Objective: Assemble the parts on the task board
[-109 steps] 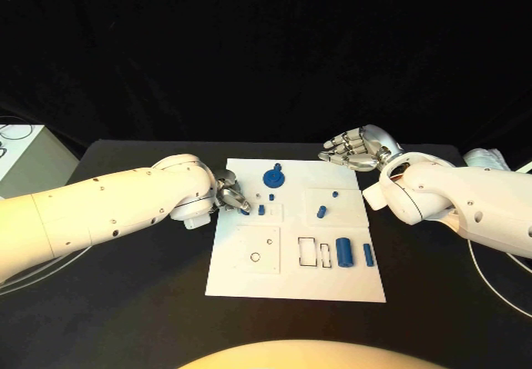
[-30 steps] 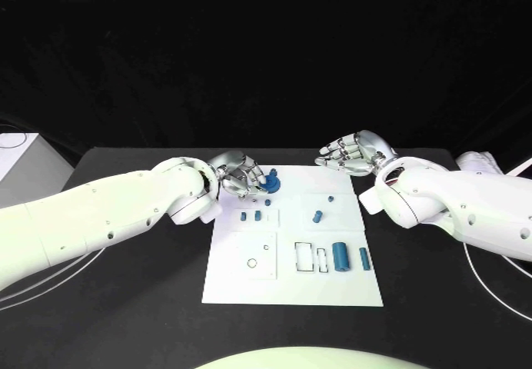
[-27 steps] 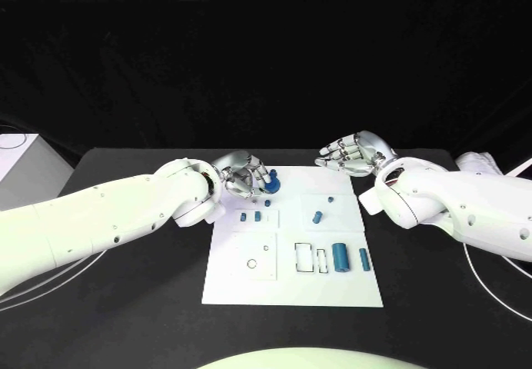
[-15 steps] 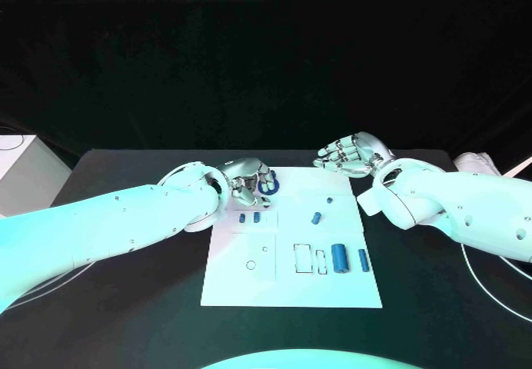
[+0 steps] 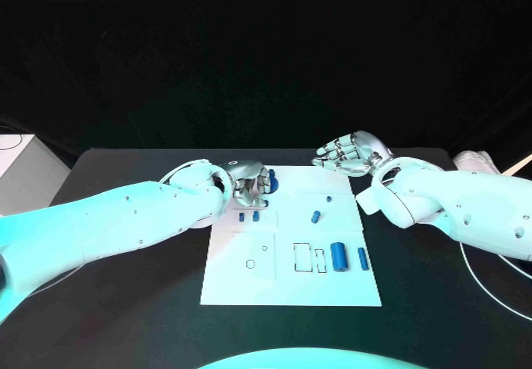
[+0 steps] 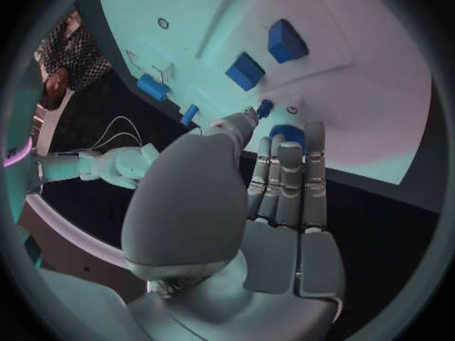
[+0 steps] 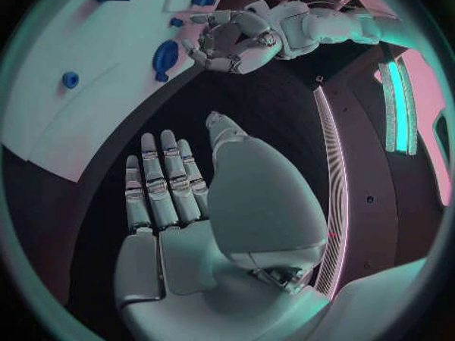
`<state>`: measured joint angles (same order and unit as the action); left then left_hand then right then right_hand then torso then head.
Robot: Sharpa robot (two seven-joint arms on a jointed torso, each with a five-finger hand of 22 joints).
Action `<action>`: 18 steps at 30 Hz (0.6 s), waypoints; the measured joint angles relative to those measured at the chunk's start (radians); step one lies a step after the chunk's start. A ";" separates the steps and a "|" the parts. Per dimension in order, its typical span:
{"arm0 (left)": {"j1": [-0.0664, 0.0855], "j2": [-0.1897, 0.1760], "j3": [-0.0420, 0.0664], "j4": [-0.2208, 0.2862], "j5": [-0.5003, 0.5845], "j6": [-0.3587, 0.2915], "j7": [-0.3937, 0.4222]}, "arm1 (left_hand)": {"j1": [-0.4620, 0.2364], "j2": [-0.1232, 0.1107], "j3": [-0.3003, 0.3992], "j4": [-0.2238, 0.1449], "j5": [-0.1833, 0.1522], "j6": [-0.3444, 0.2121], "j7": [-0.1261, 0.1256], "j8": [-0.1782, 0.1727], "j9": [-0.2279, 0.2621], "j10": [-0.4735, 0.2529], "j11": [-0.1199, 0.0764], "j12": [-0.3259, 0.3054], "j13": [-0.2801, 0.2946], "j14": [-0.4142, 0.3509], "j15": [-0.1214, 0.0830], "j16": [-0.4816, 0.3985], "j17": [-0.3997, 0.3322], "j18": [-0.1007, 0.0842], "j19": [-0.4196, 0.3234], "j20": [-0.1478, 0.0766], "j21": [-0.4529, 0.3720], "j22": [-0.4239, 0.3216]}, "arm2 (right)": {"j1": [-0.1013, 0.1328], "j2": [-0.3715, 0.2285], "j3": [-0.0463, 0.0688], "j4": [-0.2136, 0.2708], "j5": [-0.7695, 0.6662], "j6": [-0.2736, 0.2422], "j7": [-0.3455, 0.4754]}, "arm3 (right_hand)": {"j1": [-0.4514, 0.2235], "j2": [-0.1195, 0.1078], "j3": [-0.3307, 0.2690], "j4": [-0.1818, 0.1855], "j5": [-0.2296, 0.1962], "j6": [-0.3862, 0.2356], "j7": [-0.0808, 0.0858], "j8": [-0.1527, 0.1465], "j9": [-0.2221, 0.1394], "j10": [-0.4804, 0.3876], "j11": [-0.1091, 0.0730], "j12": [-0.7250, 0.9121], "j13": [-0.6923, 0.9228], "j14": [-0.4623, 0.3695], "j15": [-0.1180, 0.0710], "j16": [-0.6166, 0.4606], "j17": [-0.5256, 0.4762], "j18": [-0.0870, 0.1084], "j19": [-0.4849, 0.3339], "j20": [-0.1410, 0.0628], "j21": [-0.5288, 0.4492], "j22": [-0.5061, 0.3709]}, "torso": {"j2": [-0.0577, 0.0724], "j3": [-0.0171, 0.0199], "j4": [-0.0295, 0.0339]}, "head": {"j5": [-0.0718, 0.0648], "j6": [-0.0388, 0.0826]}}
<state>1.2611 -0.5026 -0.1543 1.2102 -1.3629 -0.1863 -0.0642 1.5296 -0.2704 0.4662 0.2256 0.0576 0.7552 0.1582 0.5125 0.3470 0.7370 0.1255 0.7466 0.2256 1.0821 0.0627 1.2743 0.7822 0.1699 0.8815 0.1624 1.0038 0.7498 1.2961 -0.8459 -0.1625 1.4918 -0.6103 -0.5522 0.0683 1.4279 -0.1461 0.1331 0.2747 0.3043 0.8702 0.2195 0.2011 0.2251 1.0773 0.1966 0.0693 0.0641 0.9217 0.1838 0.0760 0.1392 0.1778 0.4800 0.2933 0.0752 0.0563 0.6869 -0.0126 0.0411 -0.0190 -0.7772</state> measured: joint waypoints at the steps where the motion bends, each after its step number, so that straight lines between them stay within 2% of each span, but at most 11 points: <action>1: 0.000 0.002 0.000 -0.003 -0.003 0.005 -0.003 | 0.000 0.000 0.012 -0.004 0.000 0.008 0.000 -0.004 -0.004 0.006 0.001 0.000 -0.003 0.008 -0.001 0.009 0.007 0.000 0.003 -0.003 0.006 0.003 | 0.000 0.000 0.000 0.000 0.000 0.000 0.000 | 0.000 0.000 0.000 0.000 0.000 0.000 0.000 0.000 0.000 0.000 0.000 0.000 0.000 0.000 0.000 0.000 0.000 0.000 0.000 0.000 0.000 0.000 | 0.000 0.0000 0.0001 | -0.001 0.000; 3: 0.000 0.006 0.000 -0.007 -0.009 0.015 -0.008 | 0.000 0.000 0.039 -0.014 0.000 0.025 -0.001 -0.011 -0.015 0.025 -0.001 -0.011 -0.013 0.020 -0.006 0.028 0.018 0.000 0.008 -0.003 0.019 0.014 | 0.000 0.000 0.000 0.001 0.000 0.000 0.000 | 0.000 0.000 0.000 0.000 0.000 0.000 0.000 0.000 0.000 0.000 0.000 0.000 0.000 0.000 0.000 0.000 0.000 0.000 0.000 0.000 0.000 0.000 | 0.000 0.0000 0.0003 | -0.001 -0.001; 5: 0.000 0.011 0.000 -0.012 -0.014 0.026 -0.012 | -0.020 -0.013 0.088 -0.032 0.000 0.046 -0.003 -0.032 -0.034 0.046 -0.003 -0.029 -0.032 0.021 -0.007 0.047 0.016 0.000 0.012 -0.005 0.038 0.032 | 0.000 0.000 0.000 0.001 0.000 0.000 0.000 | 0.000 0.000 0.000 0.000 0.006 0.000 0.000 0.000 0.000 0.000 0.000 0.000 0.000 0.000 0.000 0.000 -0.001 0.000 0.000 0.000 0.000 0.000 | 0.000 0.0005 0.0003 | -0.002 -0.002; 18: -0.001 0.038 0.000 -0.028 -0.028 0.062 -0.019 | -0.036 -0.009 0.133 -0.065 0.000 0.066 -0.001 -0.043 -0.048 0.066 -0.006 -0.042 -0.051 0.031 -0.008 0.067 0.015 0.000 0.021 -0.007 0.062 0.065 | 0.000 -0.001 0.000 0.005 0.000 0.000 0.001 | 0.000 0.000 0.000 0.000 0.006 0.000 0.000 0.000 0.000 0.000 0.000 0.000 0.000 0.000 0.000 0.000 -0.001 0.000 0.000 0.000 0.000 0.000 | -0.001 0.0006 0.0003 | -0.007 -0.006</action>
<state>1.2604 -0.4649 -0.1546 1.1826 -1.3908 -0.1246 -0.0836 1.4935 -0.2792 0.5993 0.1611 0.0576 0.8207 0.1570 0.4695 0.2990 0.8033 0.1195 0.7046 0.1749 1.1134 0.0549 1.3409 0.7974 0.1698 0.9027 0.1557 1.0663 0.8149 1.2962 -0.8465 -0.1625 1.4968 -0.6103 -0.5525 0.0691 1.4279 -0.1461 0.1331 0.2747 0.3100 0.8701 0.2195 0.2011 0.2252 1.0773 0.1966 0.0693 0.0641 0.9217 0.1838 0.0760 0.1382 0.1778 0.4800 0.2933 0.0752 0.0563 0.6860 -0.0120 0.0414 -0.0261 -0.7830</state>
